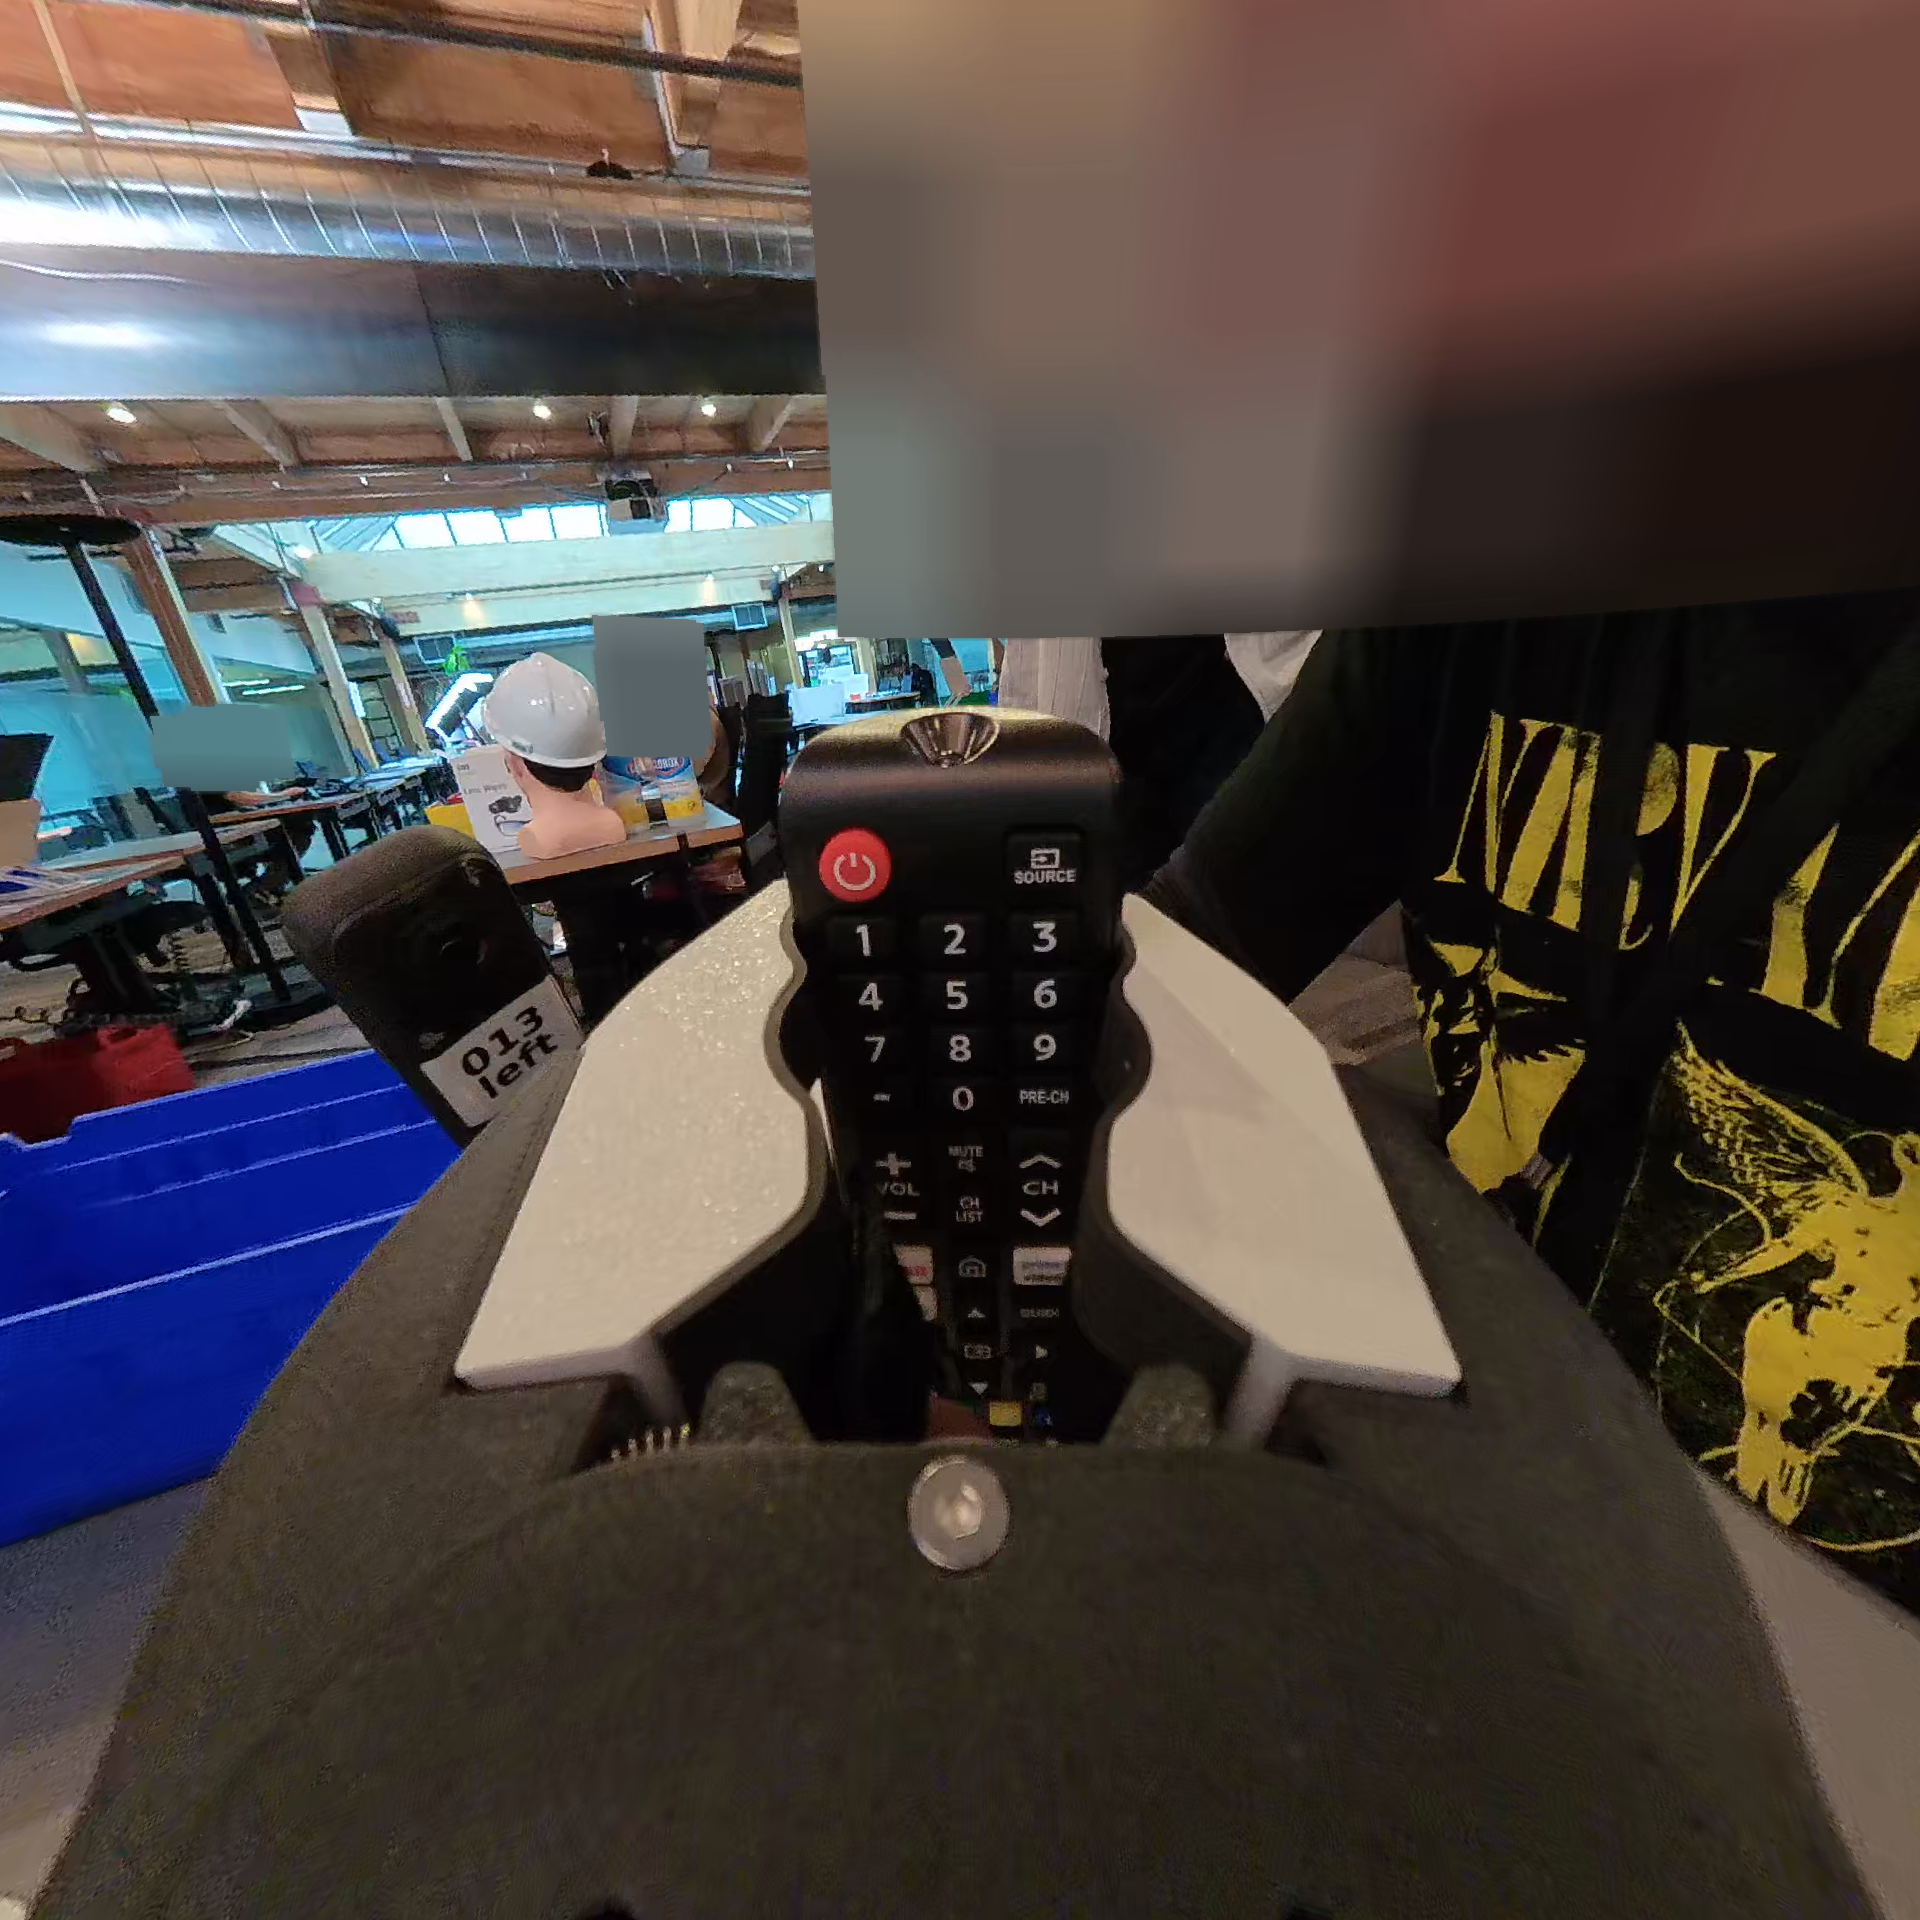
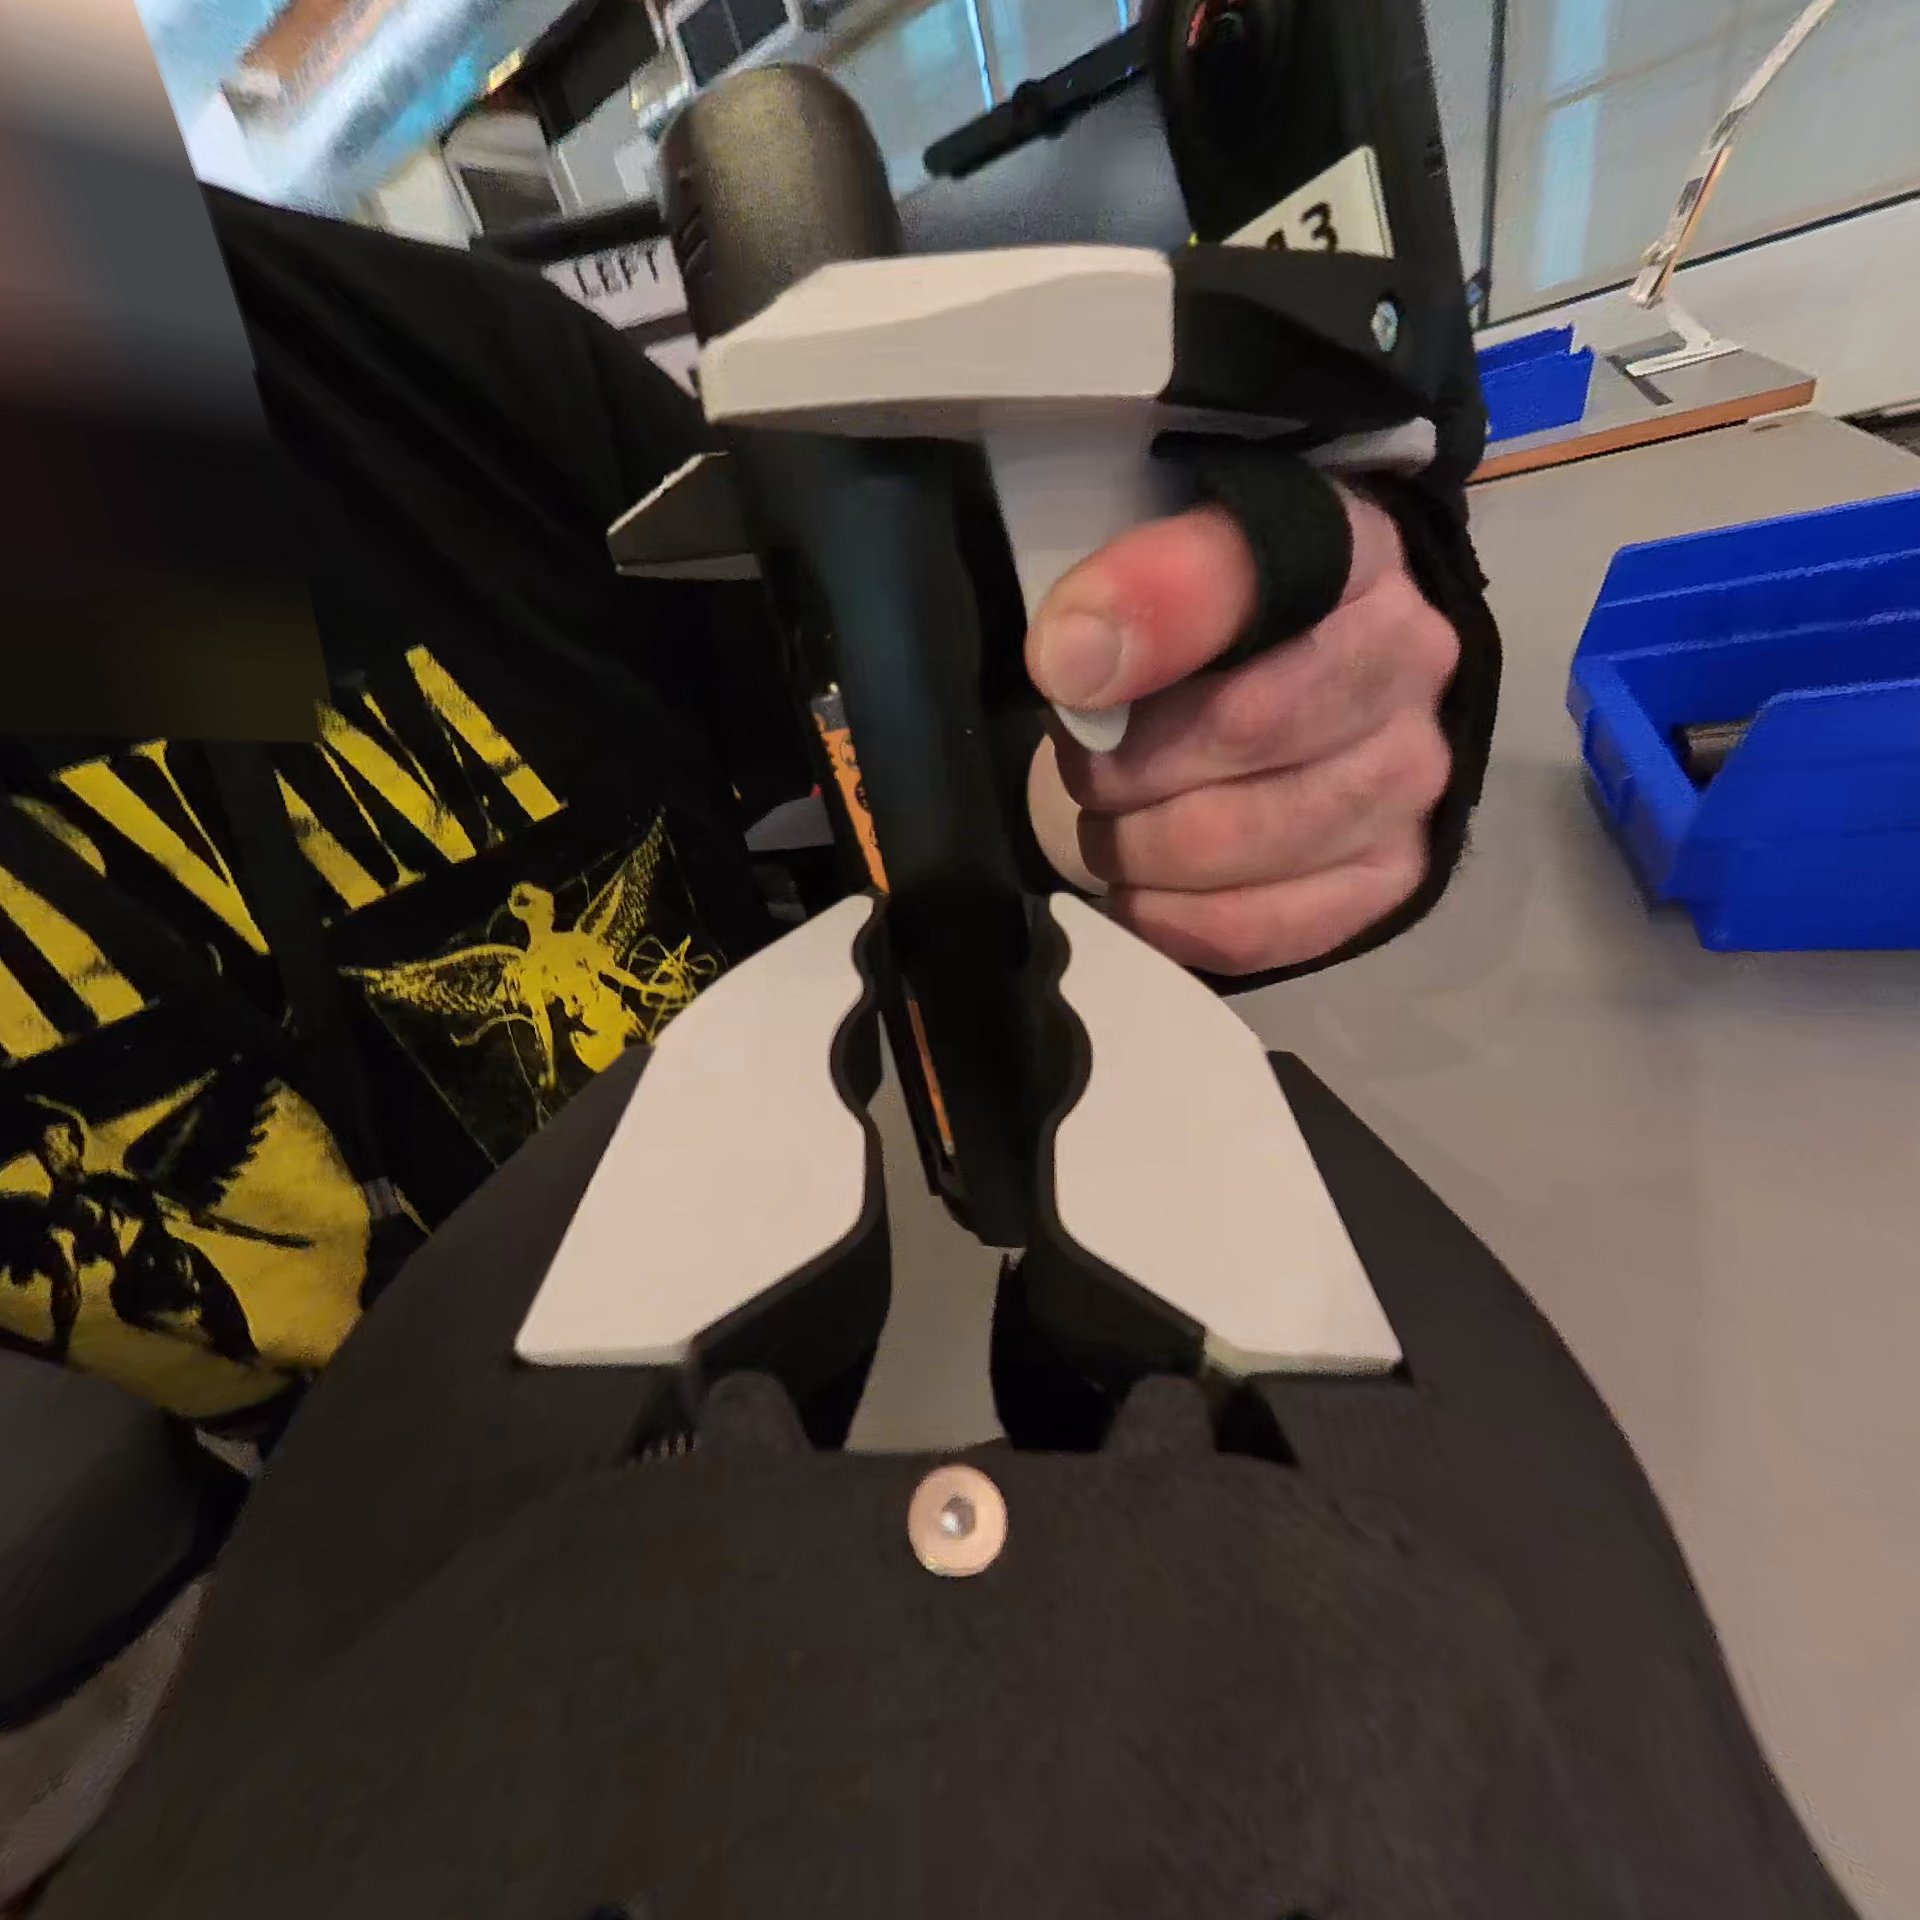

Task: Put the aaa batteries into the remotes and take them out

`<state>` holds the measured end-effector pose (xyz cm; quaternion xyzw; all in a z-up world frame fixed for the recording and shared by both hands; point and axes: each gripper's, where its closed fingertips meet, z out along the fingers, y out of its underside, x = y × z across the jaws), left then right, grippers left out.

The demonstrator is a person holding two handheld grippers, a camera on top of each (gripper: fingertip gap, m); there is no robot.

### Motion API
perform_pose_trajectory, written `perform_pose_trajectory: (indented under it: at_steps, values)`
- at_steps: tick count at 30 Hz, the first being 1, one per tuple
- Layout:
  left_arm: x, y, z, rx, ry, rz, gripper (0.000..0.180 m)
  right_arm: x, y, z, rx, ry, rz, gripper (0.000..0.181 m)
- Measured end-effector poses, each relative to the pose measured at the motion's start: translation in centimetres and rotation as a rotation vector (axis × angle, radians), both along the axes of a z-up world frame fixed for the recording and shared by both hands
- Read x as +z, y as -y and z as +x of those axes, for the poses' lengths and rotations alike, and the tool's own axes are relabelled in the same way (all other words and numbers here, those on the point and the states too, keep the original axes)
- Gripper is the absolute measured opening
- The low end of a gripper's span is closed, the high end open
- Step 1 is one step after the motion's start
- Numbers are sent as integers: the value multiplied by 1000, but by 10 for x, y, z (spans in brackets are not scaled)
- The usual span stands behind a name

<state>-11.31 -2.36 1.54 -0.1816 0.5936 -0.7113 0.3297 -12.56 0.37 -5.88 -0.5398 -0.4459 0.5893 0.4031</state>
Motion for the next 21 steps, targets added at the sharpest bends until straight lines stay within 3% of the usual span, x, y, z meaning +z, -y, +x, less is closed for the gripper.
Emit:
perform_pose_trajectory:
  at_steps: [3,7,9,11,14,21]
  values:
    - [0,-4,0,21,7,5,51,7,-1,3,-51,-63,-64,41]
    - [0,-2,0,52,12,67,51,29,-8,16,-223,-172,-102,36]
    - [-1,-2,2,72,11,94,51,32,-11,19,-283,-180,-123,46]
    - [-2,-3,4,97,9,121,51,30,-11,16,-285,-160,-181,40]
    - [-6,-3,7,135,6,173,51,29,-16,9,-307,-149,-249,48]
    - [-9,-4,9,170,3,227,51,27,-20,4,-314,-156,-266,42]
